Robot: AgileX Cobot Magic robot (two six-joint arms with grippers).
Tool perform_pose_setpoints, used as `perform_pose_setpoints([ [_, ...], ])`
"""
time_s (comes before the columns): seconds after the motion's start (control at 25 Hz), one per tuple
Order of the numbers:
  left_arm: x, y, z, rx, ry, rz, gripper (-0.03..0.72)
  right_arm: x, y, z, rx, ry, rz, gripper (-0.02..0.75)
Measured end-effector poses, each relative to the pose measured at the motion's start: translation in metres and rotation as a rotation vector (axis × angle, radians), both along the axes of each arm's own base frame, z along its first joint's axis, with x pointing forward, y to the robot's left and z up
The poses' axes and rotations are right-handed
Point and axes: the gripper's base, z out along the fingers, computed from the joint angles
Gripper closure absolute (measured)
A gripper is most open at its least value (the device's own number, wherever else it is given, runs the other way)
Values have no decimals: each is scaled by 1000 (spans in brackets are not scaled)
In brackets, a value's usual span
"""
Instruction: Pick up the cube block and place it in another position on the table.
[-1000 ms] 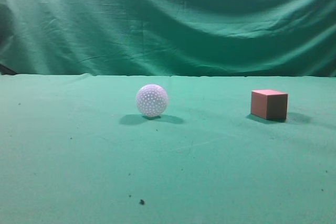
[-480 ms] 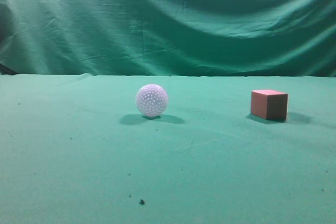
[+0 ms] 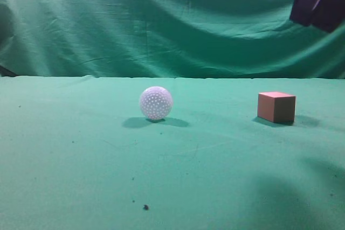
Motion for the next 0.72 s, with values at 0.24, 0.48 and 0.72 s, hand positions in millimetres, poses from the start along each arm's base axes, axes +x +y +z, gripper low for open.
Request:
perform_pose_setpoints([
  [0.24, 0, 0, 0, 0, 0, 0, 426, 31, 12, -30, -26, 62, -29, 216],
  [0.48, 0, 0, 0, 0, 0, 0, 426, 50, 18, -62, -46, 70, -53, 216],
  [0.72, 0, 0, 0, 0, 0, 0, 426, 59, 20, -69, -72, 50, -38, 518],
])
